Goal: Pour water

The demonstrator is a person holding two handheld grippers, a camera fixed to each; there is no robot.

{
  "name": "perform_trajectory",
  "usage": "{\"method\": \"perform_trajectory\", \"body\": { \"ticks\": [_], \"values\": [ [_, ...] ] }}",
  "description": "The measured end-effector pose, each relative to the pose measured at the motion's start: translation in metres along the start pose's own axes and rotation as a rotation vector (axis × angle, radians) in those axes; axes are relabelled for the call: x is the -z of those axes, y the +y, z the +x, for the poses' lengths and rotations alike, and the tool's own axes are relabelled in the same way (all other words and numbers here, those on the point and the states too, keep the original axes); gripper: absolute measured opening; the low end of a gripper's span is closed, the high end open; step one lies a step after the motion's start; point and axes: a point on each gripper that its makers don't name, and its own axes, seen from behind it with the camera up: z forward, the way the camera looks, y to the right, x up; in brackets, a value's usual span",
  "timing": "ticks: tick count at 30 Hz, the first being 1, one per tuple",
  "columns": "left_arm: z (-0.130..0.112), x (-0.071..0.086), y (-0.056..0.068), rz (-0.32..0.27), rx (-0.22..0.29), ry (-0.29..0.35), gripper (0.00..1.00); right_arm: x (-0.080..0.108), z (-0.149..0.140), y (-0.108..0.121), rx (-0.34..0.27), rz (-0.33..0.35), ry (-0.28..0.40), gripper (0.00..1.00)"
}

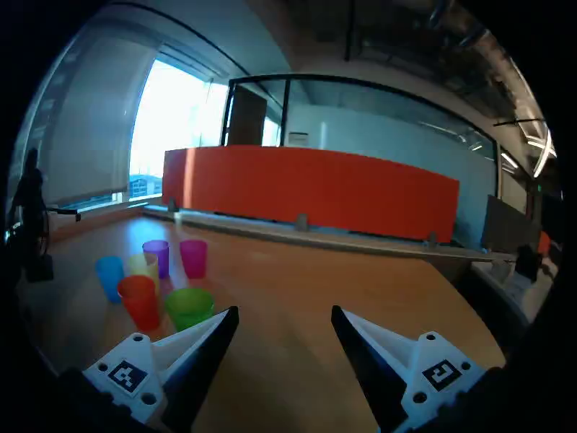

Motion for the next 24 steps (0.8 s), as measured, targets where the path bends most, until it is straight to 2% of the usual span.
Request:
{"method": "perform_trajectory", "body": {
  "ticks": [5,8,14,24],
  "values": [
    [0.018,-0.001,-0.004,0.069,0.040,0.082,0.97,0.003,0.019,0.012,-0.054,-0.064,0.098,1.00],
    [0.024,-0.002,0.000,0.081,0.062,0.119,0.97,0.007,0.033,0.019,-0.087,-0.097,0.160,1.00],
    [0.023,-0.005,0.006,0.093,0.062,0.131,0.97,0.015,0.052,0.028,-0.126,-0.149,0.266,1.00],
    [0.012,-0.011,0.015,0.090,0.066,0.112,0.97,0.011,0.055,0.030,-0.145,-0.177,0.282,1.00]
  ]
}}
